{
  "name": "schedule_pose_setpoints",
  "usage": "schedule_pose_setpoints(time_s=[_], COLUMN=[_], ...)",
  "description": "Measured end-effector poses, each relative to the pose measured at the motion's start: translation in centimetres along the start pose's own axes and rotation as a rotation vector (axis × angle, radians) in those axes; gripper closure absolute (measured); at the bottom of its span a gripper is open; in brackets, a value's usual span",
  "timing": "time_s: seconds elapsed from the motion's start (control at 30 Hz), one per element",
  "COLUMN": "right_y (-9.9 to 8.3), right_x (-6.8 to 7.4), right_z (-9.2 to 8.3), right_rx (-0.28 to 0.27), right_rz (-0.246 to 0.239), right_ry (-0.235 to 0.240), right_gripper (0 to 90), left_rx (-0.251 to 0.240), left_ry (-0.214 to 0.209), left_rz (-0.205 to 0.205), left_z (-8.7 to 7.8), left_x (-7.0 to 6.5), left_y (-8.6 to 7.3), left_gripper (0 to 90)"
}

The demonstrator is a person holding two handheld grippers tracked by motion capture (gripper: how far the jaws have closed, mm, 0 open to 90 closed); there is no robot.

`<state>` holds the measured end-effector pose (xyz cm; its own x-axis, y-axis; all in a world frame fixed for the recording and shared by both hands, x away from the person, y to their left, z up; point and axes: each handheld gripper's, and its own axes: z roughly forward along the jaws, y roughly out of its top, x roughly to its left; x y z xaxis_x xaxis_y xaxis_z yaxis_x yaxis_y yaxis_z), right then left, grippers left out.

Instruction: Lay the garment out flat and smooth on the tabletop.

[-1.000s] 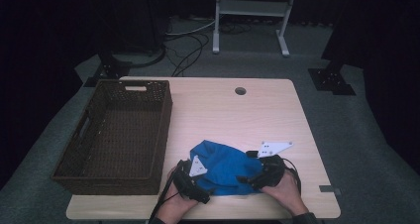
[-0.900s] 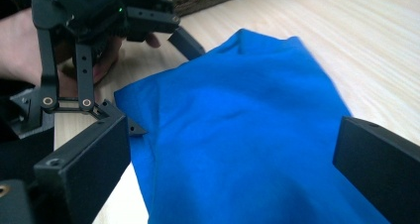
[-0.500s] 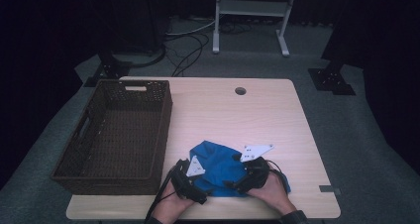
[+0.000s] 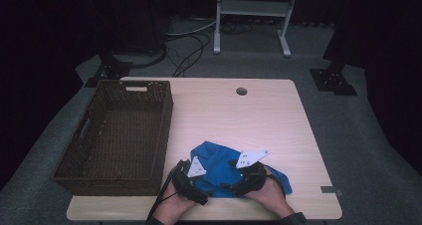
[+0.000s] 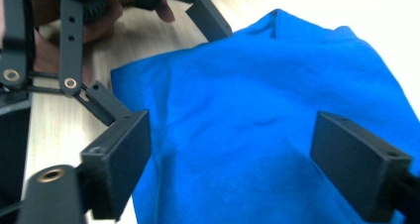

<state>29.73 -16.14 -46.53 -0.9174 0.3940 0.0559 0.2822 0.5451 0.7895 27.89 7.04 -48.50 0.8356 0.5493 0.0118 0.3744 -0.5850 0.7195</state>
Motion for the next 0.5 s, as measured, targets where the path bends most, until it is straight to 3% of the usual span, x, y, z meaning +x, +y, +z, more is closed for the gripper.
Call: schedule_pose_setpoints(time_s=[0.5], right_y=[-0.52], right_x=[0.89], right_z=[0.96], right_rx=[0.044], right_rz=[-0.052], right_ry=[-0.051], right_gripper=[37.0], left_rx=[0.001], left_ry=[0.000], left_rz=[0.000], left_z=[0.00], left_x=[0.00], left_y=[0.00], left_gripper=[0.4])
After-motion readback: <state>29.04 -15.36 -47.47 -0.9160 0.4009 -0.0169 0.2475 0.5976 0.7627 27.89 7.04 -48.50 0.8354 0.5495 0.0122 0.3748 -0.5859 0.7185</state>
